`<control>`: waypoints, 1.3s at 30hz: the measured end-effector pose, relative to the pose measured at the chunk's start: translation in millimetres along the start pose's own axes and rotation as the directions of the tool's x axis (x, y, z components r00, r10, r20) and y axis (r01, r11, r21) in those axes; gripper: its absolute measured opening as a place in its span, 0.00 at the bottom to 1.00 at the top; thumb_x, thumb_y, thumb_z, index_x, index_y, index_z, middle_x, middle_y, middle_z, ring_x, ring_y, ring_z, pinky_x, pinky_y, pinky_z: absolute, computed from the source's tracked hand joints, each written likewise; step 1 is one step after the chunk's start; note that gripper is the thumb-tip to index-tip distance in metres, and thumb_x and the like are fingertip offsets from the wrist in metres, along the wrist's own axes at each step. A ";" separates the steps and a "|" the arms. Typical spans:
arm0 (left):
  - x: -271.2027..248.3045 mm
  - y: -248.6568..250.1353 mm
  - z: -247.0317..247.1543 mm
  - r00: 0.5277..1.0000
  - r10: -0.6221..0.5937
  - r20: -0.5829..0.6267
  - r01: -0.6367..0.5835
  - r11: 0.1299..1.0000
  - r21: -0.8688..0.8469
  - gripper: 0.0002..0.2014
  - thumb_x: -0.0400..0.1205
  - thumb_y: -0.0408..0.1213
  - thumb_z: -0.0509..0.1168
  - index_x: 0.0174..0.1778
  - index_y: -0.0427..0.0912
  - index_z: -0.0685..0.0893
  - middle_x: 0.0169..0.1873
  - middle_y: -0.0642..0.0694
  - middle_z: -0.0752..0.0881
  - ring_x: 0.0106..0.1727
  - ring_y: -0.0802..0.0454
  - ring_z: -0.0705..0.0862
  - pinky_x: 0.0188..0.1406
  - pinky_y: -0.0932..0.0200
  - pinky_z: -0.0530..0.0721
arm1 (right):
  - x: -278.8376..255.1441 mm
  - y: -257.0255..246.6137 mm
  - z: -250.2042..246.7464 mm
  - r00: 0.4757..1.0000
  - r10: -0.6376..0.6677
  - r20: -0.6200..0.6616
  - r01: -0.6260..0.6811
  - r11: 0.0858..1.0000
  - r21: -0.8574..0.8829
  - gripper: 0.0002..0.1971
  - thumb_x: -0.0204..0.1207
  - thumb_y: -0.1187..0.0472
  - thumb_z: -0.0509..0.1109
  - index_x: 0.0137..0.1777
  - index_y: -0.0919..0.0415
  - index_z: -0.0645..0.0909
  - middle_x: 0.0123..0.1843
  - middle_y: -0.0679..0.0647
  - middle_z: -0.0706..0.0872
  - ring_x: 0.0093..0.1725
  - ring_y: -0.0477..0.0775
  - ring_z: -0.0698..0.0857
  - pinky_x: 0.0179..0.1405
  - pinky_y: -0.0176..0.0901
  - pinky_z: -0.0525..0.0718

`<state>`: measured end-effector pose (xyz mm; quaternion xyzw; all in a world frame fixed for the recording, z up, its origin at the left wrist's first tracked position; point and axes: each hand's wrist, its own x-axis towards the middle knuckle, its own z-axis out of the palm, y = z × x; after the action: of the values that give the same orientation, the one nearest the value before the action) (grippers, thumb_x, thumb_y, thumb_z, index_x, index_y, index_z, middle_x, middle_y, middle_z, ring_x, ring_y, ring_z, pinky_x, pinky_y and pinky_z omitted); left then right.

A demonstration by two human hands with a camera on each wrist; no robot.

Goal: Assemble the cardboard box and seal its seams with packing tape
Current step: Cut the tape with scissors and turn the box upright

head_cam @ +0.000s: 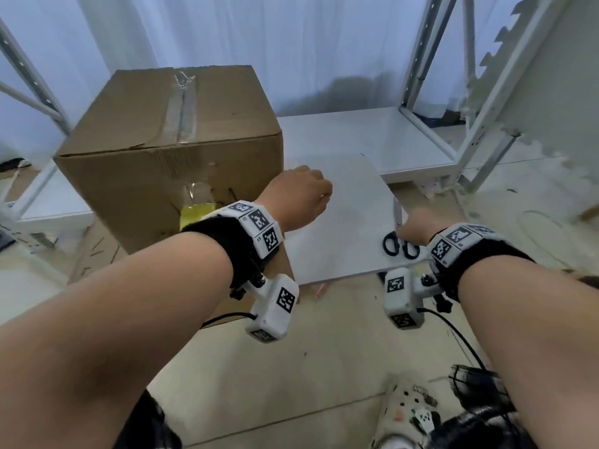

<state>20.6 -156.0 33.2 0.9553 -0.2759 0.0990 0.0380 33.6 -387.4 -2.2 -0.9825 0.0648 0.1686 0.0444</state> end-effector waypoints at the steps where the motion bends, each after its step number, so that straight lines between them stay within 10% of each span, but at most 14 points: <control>1: 6.1 2.4 8.6 0.999 0.007 0.033 -0.007 1.000 0.003 0.15 0.86 0.41 0.54 0.59 0.42 0.84 0.57 0.44 0.84 0.58 0.44 0.79 0.55 0.47 0.79 | 3.8 4.5 5.7 1.000 0.002 0.007 -0.002 1.000 -0.002 0.19 0.84 0.62 0.59 0.72 0.72 0.70 0.58 0.67 0.83 0.52 0.61 0.80 0.48 0.47 0.77; 5: 37.2 15.5 33.7 0.983 -0.041 0.177 0.045 0.999 -0.023 0.16 0.86 0.41 0.52 0.59 0.43 0.83 0.57 0.44 0.82 0.59 0.44 0.78 0.55 0.49 0.79 | 22.7 13.4 29.1 0.999 0.032 0.007 -0.032 0.998 0.049 0.15 0.82 0.56 0.64 0.37 0.67 0.75 0.36 0.59 0.78 0.41 0.59 0.77 0.32 0.43 0.72; 10: 56.3 15.7 52.1 0.961 -0.093 0.260 0.110 0.993 -0.048 0.16 0.86 0.40 0.52 0.59 0.40 0.82 0.57 0.42 0.82 0.58 0.43 0.80 0.51 0.53 0.76 | 30.8 2.3 45.6 0.995 -0.023 -0.102 0.035 0.992 0.123 0.22 0.79 0.55 0.67 0.67 0.68 0.72 0.49 0.61 0.84 0.48 0.61 0.83 0.41 0.45 0.77; 23: 39.5 11.6 13.6 0.991 -0.130 0.014 0.131 0.970 -0.207 0.15 0.87 0.37 0.52 0.64 0.39 0.80 0.57 0.40 0.85 0.57 0.43 0.81 0.56 0.52 0.77 | 18.9 -32.4 18.9 0.958 0.051 -0.282 0.097 0.868 0.487 0.20 0.80 0.61 0.65 0.69 0.67 0.70 0.63 0.62 0.82 0.62 0.63 0.81 0.51 0.46 0.76; 32: -34.3 -16.2 -79.2 0.935 -0.136 -0.328 0.083 0.982 -0.170 0.14 0.85 0.35 0.56 0.62 0.40 0.82 0.54 0.44 0.87 0.53 0.46 0.83 0.55 0.54 0.78 | -38.7 -103.7 -45.9 0.742 -0.079 -0.666 0.570 0.598 0.564 0.19 0.81 0.65 0.63 0.72 0.61 0.70 0.67 0.59 0.77 0.67 0.59 0.76 0.71 0.55 0.72; 39: -124.1 -83.2 -105.2 0.839 -0.374 -0.395 0.430 0.901 0.059 0.15 0.86 0.44 0.56 0.63 0.45 0.83 0.60 0.44 0.81 0.62 0.44 0.76 0.59 0.52 0.72 | -84.2 -182.9 -72.5 0.569 -0.331 -0.753 0.727 0.631 0.272 0.15 0.81 0.59 0.63 0.67 0.55 0.74 0.60 0.55 0.84 0.61 0.59 0.81 0.63 0.54 0.73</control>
<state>-55.3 -7.9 108.5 0.9553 -0.0486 0.2887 0.0402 4.5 -205.2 106.3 -0.8868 -0.1922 -0.2261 0.3543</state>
